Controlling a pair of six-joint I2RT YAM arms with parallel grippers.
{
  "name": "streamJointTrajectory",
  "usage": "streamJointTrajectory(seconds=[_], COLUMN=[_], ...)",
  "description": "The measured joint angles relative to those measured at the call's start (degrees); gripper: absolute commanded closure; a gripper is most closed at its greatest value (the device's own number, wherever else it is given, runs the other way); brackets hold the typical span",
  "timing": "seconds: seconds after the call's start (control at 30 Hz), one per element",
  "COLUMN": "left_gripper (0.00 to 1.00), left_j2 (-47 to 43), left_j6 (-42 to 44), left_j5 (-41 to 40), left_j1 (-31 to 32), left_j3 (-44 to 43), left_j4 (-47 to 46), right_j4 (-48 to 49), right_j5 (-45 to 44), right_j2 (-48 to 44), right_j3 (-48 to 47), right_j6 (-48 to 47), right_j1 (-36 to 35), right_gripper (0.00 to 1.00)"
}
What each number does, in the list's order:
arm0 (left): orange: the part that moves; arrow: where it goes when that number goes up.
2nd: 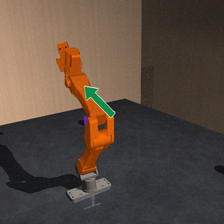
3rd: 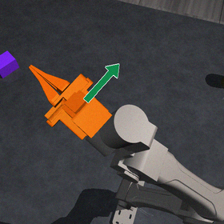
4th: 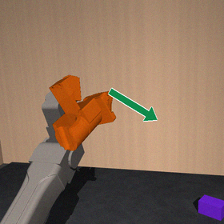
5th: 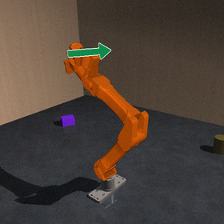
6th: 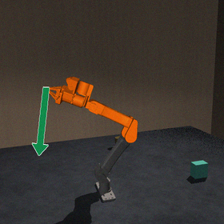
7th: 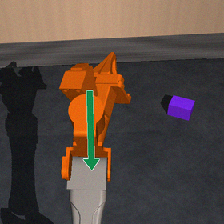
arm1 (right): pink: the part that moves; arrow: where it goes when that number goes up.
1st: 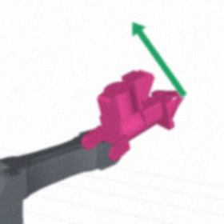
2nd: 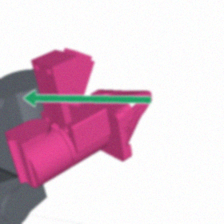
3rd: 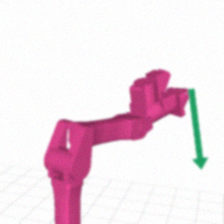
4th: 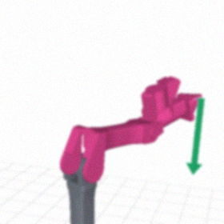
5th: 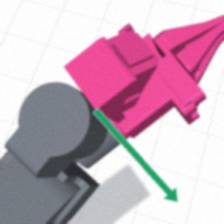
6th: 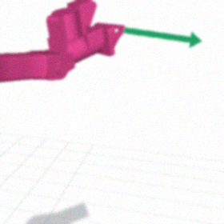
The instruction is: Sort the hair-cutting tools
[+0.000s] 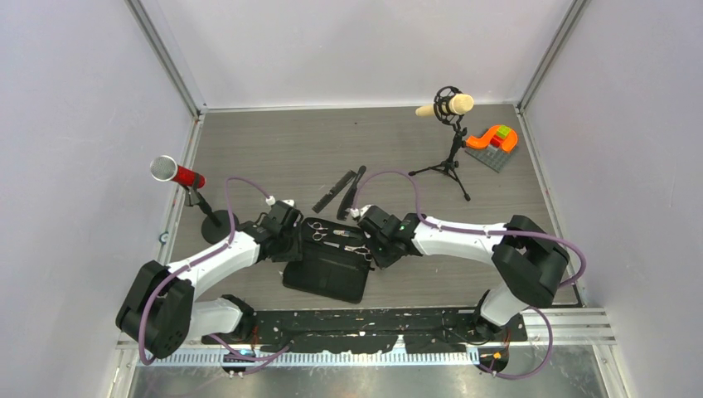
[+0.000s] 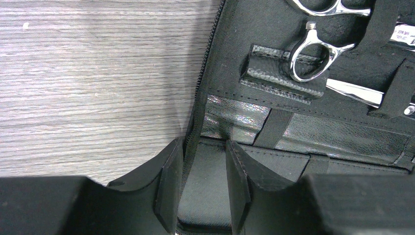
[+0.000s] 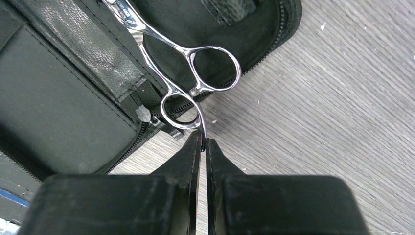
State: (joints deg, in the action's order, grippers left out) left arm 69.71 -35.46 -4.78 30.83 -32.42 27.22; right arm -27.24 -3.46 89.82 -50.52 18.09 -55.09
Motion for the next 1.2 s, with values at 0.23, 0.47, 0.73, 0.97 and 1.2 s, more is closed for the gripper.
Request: streamJointTrajectory(seconds=[0.23,0.47,0.73,0.97,1.2], left_gripper=[0.63,0.64,0.65,0.65,0.65], left_j2=[0.0,0.0,0.0,-0.2,-0.94], left_j6=[0.02,0.02,0.02,-0.02,-0.09], left_j5=[0.07,0.17,0.28,0.22,0.17], left_j1=[-0.07,-0.13,-0.22,-0.24,-0.26], left_j3=[0.0,0.0,0.0,0.11,0.74], left_j4=[0.0,0.0,0.02,-0.02,-0.57], right_j4=[-0.24,-0.28,-1.03,-1.53,0.11], right_j5=[0.09,0.48,0.61,0.61,1.9], right_j2=[1.7,4.35,6.95,7.82,7.82], right_j3=[-2.58,-5.57,-8.09,-9.09,-9.35], right_j6=[-0.07,-0.24,-0.44,-0.42,0.02], right_j1=[-0.59,-1.51,-2.23,-2.23,-2.29], right_gripper=[0.95,0.93,0.91,0.86,0.63])
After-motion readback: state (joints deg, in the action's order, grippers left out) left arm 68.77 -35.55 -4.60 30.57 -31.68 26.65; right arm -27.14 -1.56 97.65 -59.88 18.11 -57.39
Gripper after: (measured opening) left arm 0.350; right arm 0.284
